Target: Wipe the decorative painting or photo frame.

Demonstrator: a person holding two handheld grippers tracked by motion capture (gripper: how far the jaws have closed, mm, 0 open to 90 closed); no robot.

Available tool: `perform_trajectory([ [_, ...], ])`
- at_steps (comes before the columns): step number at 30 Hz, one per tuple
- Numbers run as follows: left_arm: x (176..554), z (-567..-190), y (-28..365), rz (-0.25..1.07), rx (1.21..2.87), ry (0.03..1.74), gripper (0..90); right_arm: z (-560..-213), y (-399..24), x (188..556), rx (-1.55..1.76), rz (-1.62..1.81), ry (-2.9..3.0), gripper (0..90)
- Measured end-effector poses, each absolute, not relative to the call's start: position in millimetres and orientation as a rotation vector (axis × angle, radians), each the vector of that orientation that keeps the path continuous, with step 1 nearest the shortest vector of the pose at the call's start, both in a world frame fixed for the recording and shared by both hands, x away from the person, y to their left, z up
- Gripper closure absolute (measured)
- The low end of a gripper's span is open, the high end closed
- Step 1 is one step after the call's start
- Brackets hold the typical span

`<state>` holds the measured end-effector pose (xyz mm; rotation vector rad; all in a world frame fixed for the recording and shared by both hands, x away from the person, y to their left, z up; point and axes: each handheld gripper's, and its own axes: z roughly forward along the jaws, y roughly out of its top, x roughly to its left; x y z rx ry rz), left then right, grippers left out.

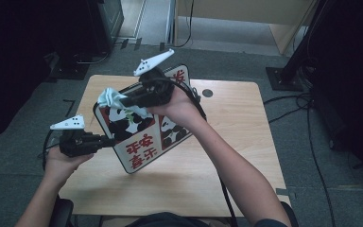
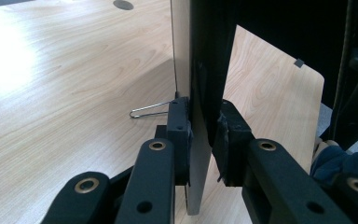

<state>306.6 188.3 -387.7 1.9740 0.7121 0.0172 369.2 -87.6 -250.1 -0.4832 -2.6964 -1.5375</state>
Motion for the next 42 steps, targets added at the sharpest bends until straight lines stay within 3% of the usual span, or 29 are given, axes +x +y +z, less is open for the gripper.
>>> perform_trajectory([
  [7, 307, -387, 188, 0.022, 1.977, 0.708, 78.2, -225, -62, 383, -0.477, -1.528, -2.724, 80.9],
  [21, 306, -388, 188, 0.032, 1.975, 0.705, 78.3, -227, -11, 385, -0.415, -1.414, -2.768, 80.8],
  [42, 305, -388, 188, 0.012, 1.976, 0.727, 78.9, -241, -16, 394, -0.433, -1.449, -2.639, 81.2],
])
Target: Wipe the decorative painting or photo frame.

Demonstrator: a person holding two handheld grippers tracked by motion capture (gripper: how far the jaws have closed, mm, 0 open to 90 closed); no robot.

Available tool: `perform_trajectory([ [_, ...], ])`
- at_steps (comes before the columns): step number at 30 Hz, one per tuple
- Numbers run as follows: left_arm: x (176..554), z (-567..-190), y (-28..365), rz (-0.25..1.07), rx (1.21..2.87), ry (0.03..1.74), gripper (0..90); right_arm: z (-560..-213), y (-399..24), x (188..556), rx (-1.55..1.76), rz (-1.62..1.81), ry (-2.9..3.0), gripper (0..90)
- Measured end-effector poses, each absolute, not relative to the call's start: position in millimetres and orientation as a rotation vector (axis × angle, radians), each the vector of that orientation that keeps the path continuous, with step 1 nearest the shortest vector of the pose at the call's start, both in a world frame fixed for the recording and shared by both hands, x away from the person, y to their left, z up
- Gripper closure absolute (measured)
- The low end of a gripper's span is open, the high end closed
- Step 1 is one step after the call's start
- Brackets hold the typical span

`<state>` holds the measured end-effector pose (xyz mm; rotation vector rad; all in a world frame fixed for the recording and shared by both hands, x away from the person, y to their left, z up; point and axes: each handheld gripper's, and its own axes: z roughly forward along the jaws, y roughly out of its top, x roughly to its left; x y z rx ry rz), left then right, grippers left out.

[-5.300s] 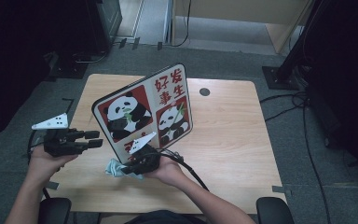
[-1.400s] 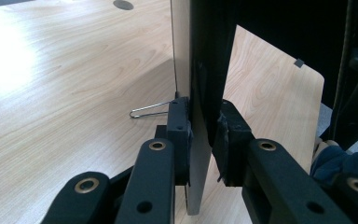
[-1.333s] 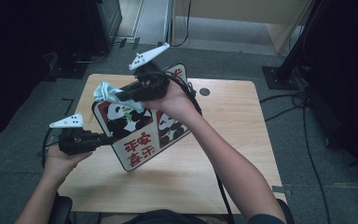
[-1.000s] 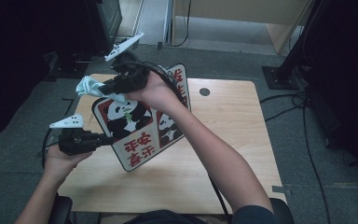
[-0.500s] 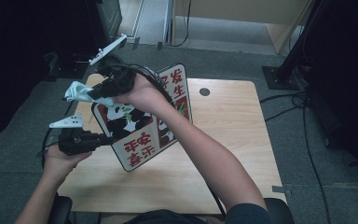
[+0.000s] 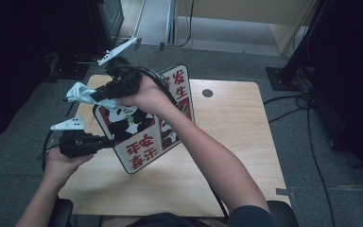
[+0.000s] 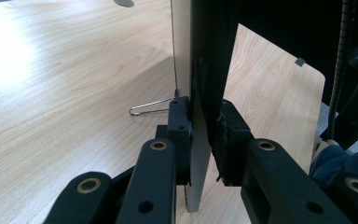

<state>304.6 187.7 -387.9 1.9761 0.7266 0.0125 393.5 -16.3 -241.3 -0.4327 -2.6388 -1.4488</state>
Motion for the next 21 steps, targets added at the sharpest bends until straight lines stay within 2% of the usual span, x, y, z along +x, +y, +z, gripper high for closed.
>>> perform_trajectory([
  [21, 304, -388, 188, 0.013, 1.980, 0.730, 79.0, -242, -29, 401, -0.499, -1.457, -2.641, 81.2],
])
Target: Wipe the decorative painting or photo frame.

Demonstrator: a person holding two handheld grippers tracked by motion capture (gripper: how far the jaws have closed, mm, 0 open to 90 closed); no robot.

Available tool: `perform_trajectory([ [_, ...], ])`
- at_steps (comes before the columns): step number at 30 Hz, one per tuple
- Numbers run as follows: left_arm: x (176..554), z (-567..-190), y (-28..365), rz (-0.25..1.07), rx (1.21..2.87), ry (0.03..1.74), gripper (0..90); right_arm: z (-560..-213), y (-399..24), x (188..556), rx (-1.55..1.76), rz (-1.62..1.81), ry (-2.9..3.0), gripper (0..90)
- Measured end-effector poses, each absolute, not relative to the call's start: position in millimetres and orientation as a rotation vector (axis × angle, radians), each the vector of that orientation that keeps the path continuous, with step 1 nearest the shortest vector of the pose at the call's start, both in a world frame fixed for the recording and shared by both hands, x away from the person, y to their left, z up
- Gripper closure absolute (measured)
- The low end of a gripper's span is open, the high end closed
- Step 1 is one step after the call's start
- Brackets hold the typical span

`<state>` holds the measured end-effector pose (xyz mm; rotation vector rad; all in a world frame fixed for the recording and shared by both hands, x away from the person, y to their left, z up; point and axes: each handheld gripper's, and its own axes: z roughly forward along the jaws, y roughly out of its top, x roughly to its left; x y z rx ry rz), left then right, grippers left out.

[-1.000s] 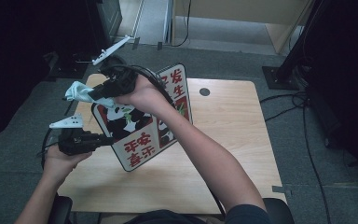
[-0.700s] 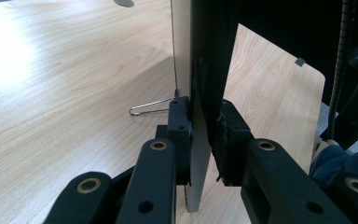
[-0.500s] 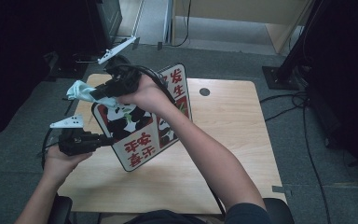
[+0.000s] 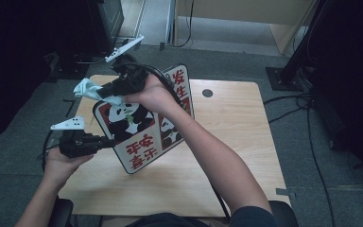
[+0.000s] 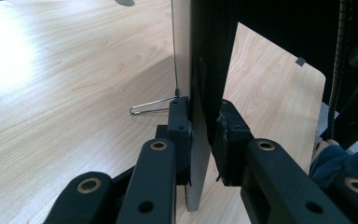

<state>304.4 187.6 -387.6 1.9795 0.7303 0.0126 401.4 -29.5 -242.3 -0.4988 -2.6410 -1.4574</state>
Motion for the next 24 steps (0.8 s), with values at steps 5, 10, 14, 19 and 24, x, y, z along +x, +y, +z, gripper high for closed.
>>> perform_trajectory([
  [5, 305, -388, 188, 0.010, 1.981, 0.726, 79.0, -242, -33, 404, -0.520, -1.455, -2.649, 81.2],
  [10, 306, -388, 189, 0.010, 1.982, 0.728, 79.0, -242, -36, 408, -0.532, -1.447, -2.651, 81.2],
  [14, 306, -387, 189, 0.011, 1.983, 0.730, 79.0, -241, -39, 409, -0.548, -1.444, -2.654, 81.2],
  [19, 307, -388, 189, 0.009, 1.980, 0.730, 78.9, -240, -47, 413, -0.574, -1.440, -2.657, 81.2],
  [24, 307, -388, 190, 0.009, 1.979, 0.724, 78.9, -241, -53, 416, -0.585, -1.445, -2.649, 81.2],
])
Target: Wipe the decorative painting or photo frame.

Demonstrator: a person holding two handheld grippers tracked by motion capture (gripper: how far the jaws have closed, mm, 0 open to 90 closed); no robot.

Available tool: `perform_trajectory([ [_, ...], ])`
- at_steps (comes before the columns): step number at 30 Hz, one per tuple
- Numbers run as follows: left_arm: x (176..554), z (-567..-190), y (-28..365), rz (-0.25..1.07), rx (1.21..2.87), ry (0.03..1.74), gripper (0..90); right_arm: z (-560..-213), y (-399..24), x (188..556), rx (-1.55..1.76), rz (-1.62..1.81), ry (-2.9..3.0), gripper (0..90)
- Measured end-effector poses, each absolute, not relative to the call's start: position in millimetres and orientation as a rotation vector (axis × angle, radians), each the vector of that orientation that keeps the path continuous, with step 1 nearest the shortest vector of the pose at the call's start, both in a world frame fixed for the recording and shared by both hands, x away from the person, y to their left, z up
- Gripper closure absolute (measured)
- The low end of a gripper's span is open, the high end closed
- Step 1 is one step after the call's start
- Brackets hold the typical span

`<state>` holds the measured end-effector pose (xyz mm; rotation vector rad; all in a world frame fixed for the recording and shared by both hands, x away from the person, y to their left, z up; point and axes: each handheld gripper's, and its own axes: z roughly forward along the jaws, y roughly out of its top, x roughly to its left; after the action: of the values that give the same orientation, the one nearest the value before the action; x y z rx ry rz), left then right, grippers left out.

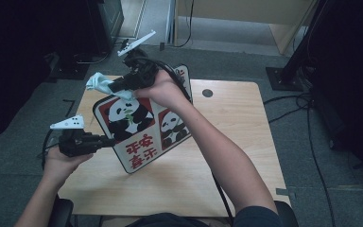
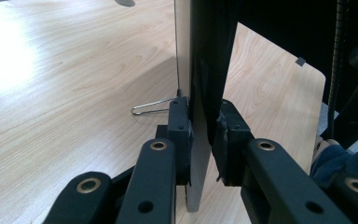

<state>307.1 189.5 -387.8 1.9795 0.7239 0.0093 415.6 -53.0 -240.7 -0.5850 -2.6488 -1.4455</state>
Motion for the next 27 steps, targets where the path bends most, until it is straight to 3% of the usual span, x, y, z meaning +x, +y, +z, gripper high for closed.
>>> perform_trajectory([
  [27, 309, -387, 191, 0.014, 1.984, 0.730, 78.8, -247, -92, 434, -0.641, -1.530, -2.598, 81.0],
])
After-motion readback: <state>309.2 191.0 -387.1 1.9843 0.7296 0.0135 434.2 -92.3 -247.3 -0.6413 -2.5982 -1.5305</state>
